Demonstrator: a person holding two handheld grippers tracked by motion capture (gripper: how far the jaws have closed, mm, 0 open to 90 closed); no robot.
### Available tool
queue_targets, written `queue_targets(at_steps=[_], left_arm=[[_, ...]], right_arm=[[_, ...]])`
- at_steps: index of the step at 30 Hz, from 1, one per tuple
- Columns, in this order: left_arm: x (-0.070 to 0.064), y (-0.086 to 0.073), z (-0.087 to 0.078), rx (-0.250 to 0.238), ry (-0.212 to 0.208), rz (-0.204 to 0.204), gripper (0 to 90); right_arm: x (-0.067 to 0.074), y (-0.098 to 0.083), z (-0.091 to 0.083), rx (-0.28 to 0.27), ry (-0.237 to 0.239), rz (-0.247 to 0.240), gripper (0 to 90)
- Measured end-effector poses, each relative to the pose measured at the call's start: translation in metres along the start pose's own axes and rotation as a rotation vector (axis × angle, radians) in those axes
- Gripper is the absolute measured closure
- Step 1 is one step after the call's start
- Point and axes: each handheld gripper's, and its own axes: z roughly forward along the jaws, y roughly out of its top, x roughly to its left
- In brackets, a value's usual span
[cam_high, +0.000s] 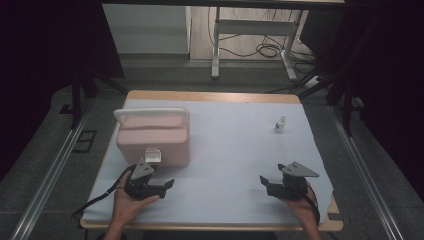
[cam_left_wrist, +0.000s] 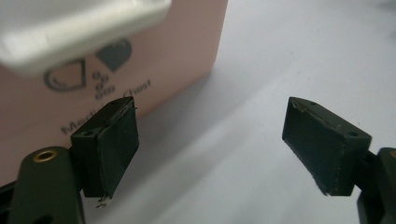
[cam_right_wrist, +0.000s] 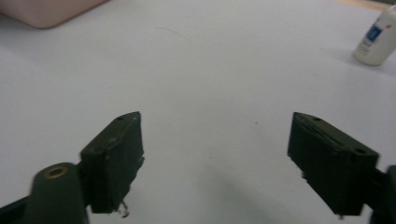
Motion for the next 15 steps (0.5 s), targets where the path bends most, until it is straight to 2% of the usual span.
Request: queue_targets(at_steps=[1,4,8,11,15], left_arm=[[0.0003,-0.0010,0.0001,-0.001,0.001,-0.003,18.5],[0.0004,-0.0018,-0.0009,-0.001,-0.002,-0.009,18.4],[0.0002,-0.0020,-0.0020,-0.004,0.003,-0.011,18.4],[-0.0007,-0.0013,-0.0029,-0.017,-0.020,-0.017,19.1],[-0.0027,0.0002,-0.0076,-0.022,-0.020,-0.012,19.5]], right_arm=[[-0.0019,-0.0003,-0.0005,-0.004,0.020,0.013,20.1],[-0.0056,0.0000,-0.0004,0.002,0.040,0.049,20.9],[-0.0051,-0.0015,0.0004,-0.002,0.041,0.042,24.9],[-0.0057,-0.0040,-0.0006,0.002,0.040,0.046,26.8],[-0.0063,-0.0040,-0.0005,0.007,0.053,0.053,28.3]])
